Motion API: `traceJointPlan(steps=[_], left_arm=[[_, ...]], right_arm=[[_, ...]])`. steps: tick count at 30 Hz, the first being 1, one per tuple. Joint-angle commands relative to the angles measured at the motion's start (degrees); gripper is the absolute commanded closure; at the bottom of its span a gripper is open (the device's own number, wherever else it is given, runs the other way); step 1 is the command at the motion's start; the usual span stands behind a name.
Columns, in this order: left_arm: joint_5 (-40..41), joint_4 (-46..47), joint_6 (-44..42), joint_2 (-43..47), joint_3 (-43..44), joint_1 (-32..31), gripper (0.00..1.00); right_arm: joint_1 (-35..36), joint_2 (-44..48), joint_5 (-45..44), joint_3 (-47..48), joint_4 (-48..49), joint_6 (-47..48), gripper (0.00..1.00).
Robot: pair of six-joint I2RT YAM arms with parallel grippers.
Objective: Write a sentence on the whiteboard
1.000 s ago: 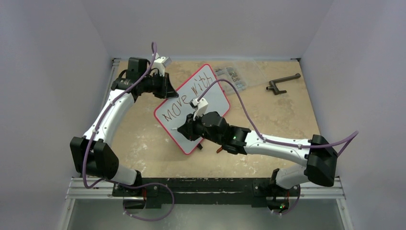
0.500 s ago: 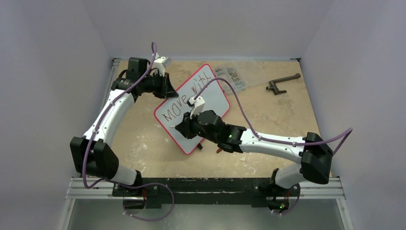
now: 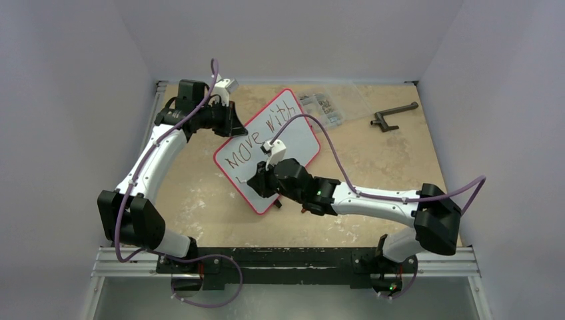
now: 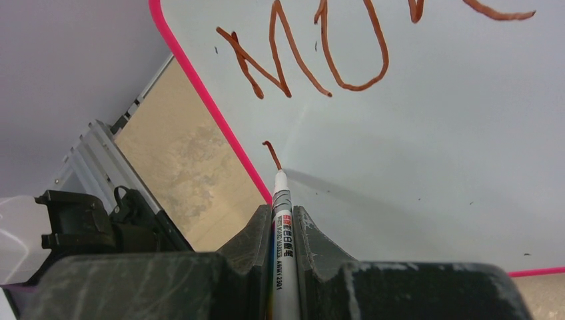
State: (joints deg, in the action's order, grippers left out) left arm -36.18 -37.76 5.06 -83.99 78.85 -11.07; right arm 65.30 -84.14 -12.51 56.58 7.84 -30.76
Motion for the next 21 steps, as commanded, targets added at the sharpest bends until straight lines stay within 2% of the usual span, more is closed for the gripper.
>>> traceJointPlan(steps=[1, 10, 16, 21], left_arm=[[4.92, 1.47, -1.63, 1.27, -0.37, -0.44, 1.0], [5.12, 1.5, -1.72, 1.21, -0.38, -0.44, 1.0], [5.07, 1.41, -1.72, 1.36, -0.39, -0.53, 1.0], [5.16, 1.38, -1.72, 1.42, -0.42, -0.51, 1.0]], right_arm=[[0.18, -0.81, -1.07, -2.7, 0.34, -1.22, 1.0], [0.26, -0.84, 0.35, -6.54, -0.1, -3.07, 1.0], [0.83, 0.59, 1.24, -1.67, -4.02, 0.01, 1.0], [0.88, 2.57, 2.25, 1.54, -3.62, 1.04, 1.0]])
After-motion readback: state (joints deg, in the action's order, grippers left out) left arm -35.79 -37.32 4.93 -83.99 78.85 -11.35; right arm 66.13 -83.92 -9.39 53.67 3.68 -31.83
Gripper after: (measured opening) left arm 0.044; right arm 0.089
